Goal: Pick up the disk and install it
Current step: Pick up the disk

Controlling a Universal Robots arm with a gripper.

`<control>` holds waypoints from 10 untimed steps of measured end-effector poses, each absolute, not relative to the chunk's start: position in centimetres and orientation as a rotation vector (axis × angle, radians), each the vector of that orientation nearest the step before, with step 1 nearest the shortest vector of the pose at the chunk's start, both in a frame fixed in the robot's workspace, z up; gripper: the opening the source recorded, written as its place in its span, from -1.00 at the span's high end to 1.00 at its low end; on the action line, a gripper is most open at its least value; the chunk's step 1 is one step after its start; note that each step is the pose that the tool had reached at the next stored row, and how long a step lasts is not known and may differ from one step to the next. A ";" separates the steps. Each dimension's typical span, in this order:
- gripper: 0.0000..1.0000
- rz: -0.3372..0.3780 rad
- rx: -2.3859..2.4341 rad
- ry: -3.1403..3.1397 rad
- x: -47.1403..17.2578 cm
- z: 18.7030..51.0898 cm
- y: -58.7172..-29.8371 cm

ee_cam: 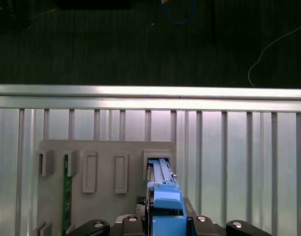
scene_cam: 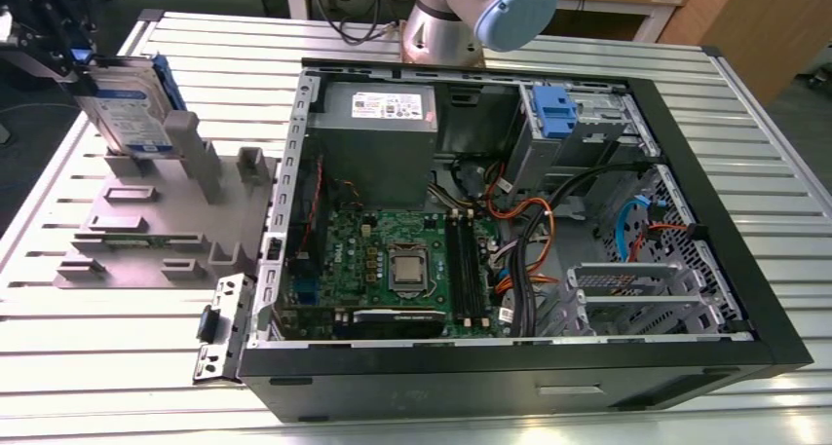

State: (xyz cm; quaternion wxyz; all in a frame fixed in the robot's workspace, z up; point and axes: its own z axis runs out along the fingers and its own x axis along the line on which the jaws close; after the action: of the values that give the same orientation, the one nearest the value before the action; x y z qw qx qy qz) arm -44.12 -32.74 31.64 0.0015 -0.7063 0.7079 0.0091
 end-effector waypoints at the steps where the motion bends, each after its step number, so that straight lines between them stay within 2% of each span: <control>1: 0.27 0.030 -2.216 2.221 -44.1 31.7 -32.7; 10: 0.27 0.030 -2.216 2.221 -44.1 32.0 -32.7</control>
State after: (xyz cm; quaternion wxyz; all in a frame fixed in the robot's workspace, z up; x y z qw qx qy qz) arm -44.12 -32.74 31.96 0.0019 -0.7063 0.7079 0.0094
